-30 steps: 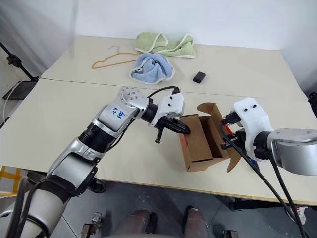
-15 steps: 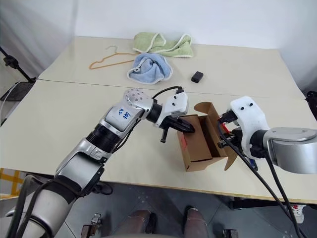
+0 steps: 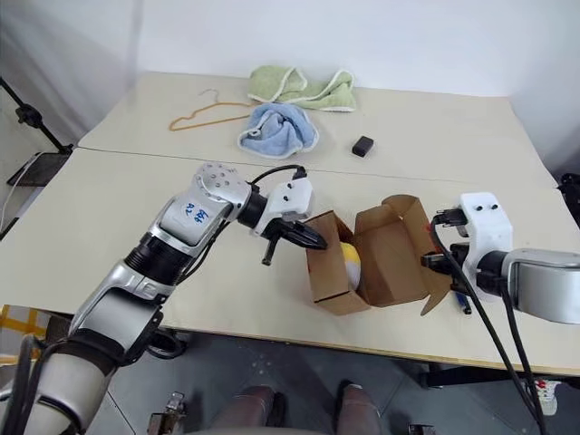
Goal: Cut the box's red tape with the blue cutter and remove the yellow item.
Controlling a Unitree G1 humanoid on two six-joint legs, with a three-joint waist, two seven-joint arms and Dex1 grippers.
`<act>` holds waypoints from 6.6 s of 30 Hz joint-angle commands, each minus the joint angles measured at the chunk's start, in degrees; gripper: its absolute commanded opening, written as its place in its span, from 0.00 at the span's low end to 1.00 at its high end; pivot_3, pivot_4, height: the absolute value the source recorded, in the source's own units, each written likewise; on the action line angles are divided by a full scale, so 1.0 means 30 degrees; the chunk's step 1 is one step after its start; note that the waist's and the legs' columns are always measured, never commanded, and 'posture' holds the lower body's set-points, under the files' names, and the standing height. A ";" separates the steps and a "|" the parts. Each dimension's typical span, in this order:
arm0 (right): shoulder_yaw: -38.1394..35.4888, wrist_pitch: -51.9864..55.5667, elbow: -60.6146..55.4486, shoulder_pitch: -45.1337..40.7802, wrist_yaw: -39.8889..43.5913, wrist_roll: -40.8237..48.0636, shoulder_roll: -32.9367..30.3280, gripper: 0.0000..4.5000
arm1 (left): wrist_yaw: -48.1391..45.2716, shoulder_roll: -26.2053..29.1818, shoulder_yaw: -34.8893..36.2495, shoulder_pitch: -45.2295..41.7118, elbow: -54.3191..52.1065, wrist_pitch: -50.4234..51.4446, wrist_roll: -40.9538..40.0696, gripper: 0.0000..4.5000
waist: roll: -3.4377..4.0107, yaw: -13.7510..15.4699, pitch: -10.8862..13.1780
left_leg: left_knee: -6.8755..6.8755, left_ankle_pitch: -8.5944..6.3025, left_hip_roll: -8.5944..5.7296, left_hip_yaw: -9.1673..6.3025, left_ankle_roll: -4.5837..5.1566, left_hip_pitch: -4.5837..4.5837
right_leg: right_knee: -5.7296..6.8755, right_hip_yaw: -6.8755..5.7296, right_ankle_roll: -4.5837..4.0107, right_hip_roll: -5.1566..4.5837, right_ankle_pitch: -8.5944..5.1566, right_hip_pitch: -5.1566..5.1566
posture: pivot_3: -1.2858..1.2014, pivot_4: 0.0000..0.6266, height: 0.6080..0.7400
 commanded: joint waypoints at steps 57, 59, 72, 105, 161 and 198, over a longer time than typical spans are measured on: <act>0.0121 -0.0390 -0.1329 0.1315 -0.3099 0.0194 0.3480 0.00 | -0.2856 -0.1869 -0.1306 -0.2788 0.3511 -0.2142 0.1826 0.00 | 0.0057 0.0169 0.0023 | 0.0046 0.0054 -0.0108 0.0204 0.0053 -0.0375 | 0.0076 -0.0230 0.0111 0.0067 0.0127 -0.0386 | 0.52 0.24 1.00; 0.0069 -0.0531 -0.1362 0.1432 -0.3136 0.0194 0.3505 0.00 | -0.3121 -0.1543 -0.1546 -0.2497 0.2942 -0.2042 0.1883 0.00 | 0.0058 0.0096 0.0023 | 0.0045 0.0054 -0.0106 0.0205 0.0052 -0.0363 | 0.0088 -0.0227 0.0110 0.0067 0.0127 -0.0384 | 0.52 0.24 1.00; -0.1178 -0.0728 -0.0914 0.2033 -0.3395 0.0194 0.3048 0.00 | -0.2990 0.1068 -0.2404 -0.0350 -0.0241 -0.1330 0.2893 0.00 | 0.0104 0.0061 -0.0010 | 0.0017 0.0010 -0.0107 0.0134 0.0111 -0.0042 | -0.0076 -0.0198 0.0057 0.0062 0.0097 -0.0016 | 0.52 0.24 1.00; -0.2199 -0.1733 -0.0700 0.3029 -0.4145 0.0194 0.7487 0.00 | 0.0129 0.0565 -0.2968 0.1852 -0.1020 -0.0298 0.5110 0.00 | 0.0098 0.0495 -0.0048 | 0.0017 -0.0013 -0.0218 -0.0035 0.0271 0.0013 | -0.0097 -0.0031 -0.0210 -0.0184 -0.0043 0.0157 | 0.52 0.24 1.00; -0.3235 -0.1254 -0.2622 0.2780 -0.3481 0.0194 0.4316 0.00 | -0.1392 -0.0504 -0.2141 -0.1304 0.5430 -0.5887 0.4534 0.00 | 0.0123 0.0200 0.0007 | 0.0007 -0.0091 -0.0127 0.0282 0.0337 -0.0035 | -0.0155 -0.0223 0.0074 -0.0208 0.0113 -0.0022 | 0.52 0.24 1.00; -0.0426 0.1243 -0.1380 0.0746 -0.3254 0.0194 0.0194 0.00 | 0.0514 -0.2407 0.3803 -0.4426 0.5222 0.0327 0.0548 0.00 | 0.0161 0.0305 0.0011 | 0.0036 -0.0009 -0.0363 0.0097 0.0289 -0.0375 | -0.0072 -0.0483 0.0163 -0.0205 0.0166 -0.0242 | 0.52 0.24 1.00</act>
